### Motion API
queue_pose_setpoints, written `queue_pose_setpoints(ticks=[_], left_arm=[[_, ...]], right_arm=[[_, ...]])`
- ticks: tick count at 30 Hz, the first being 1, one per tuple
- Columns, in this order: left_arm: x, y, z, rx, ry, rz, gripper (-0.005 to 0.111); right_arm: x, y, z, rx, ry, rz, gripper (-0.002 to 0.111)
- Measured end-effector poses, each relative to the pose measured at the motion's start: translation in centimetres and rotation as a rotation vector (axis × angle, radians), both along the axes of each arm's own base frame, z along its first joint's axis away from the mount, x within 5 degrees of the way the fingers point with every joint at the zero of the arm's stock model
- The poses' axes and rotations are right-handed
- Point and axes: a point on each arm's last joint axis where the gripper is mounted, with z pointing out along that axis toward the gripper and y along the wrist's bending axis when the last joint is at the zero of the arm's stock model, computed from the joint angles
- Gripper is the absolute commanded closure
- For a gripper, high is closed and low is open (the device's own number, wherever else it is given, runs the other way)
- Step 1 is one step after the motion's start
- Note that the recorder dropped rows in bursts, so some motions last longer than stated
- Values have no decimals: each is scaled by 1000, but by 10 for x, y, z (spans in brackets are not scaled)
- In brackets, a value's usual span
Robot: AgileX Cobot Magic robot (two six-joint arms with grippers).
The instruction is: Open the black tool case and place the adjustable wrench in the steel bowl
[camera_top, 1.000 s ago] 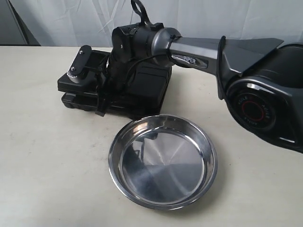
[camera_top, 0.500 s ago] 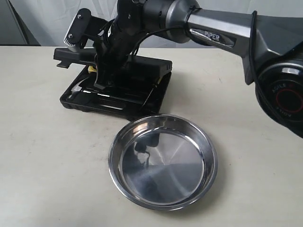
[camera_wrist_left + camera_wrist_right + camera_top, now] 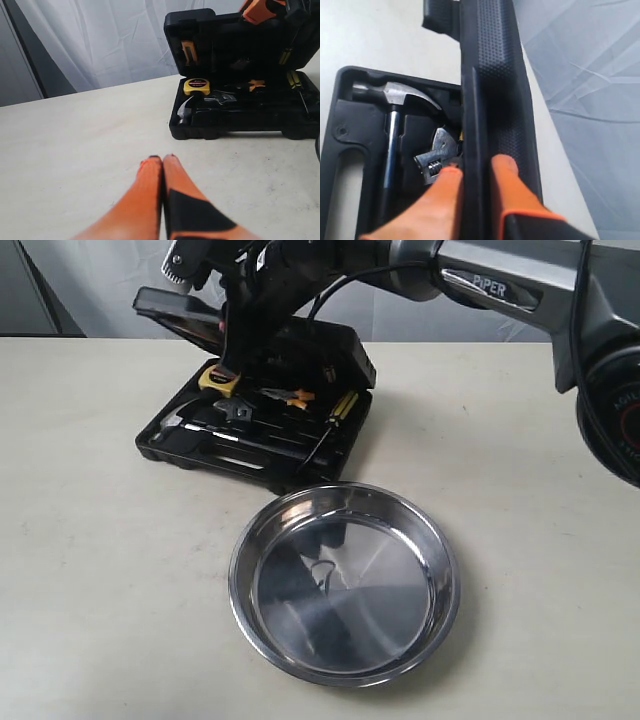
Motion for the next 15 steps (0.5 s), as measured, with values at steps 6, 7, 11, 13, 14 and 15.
queue_pose_setpoints(ticks=[6, 7, 11, 13, 14, 15], left_arm=[[0, 0, 0, 0, 0, 0, 106], [0, 0, 0, 0, 0, 0, 106], [0, 0, 0, 0, 0, 0, 106], [0, 0, 0, 0, 0, 0, 106], [0, 0, 0, 0, 0, 0, 106], [0, 0, 0, 0, 0, 0, 106]], right_arm=[[13, -14, 4, 40, -30, -52, 109], [15, -16, 4, 47, -33, -61, 109], [19, -20, 6, 63, -42, -80, 109], [19, -20, 6, 64, -41, -82, 109], [20, -21, 6, 64, -41, -83, 109], [20, -21, 6, 65, -40, -85, 109]])
